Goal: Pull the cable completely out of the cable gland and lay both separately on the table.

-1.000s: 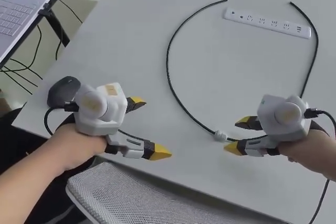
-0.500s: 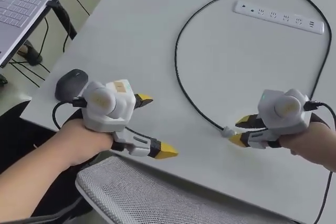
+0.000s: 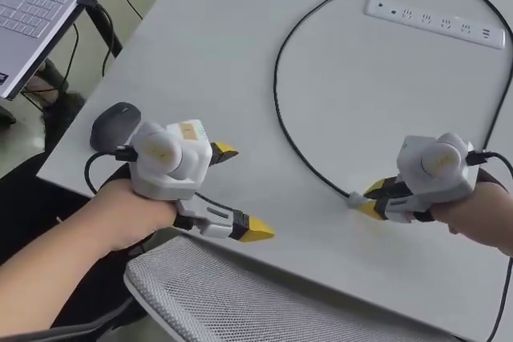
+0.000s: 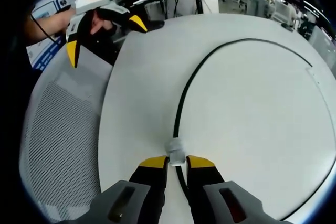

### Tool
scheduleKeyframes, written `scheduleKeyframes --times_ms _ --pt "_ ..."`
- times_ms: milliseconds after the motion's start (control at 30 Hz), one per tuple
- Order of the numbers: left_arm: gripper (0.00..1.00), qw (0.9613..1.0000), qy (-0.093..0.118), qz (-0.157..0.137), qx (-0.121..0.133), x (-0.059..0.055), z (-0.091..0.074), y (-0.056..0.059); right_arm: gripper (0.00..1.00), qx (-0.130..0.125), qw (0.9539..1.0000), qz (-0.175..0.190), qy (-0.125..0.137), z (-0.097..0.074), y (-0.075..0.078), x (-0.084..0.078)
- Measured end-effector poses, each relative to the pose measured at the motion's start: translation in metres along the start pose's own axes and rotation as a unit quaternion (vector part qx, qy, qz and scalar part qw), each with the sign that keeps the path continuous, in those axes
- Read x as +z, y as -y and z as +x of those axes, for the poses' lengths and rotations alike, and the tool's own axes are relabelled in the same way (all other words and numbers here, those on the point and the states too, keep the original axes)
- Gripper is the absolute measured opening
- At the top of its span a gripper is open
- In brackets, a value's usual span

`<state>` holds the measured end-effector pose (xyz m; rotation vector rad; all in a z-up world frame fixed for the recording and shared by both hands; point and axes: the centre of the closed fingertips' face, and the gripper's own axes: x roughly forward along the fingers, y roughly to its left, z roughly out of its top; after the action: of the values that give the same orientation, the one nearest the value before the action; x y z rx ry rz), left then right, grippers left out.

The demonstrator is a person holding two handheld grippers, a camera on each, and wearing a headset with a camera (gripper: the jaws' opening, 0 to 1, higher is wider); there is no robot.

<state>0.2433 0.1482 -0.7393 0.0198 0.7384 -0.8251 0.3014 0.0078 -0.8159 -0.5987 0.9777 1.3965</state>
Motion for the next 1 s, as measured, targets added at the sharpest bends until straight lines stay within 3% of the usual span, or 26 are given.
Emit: scheduleKeyframes --times_ms 367,600,1000 --pt "0.89 1.0000 -0.002 0.001 -0.007 -0.003 0.002 -0.001 0.08 0.001 1.0000 -0.005 -0.005 0.004 0.000 0.001" --pt "0.88 0.9999 0.000 0.003 -0.011 0.002 0.003 0.002 0.07 -0.005 1.0000 -0.004 -0.001 -0.003 -0.002 0.004" --pt "0.88 0.9993 0.006 0.023 -0.029 0.019 0.012 0.025 0.07 0.000 0.9998 -0.004 0.021 -0.026 -0.020 0.020"
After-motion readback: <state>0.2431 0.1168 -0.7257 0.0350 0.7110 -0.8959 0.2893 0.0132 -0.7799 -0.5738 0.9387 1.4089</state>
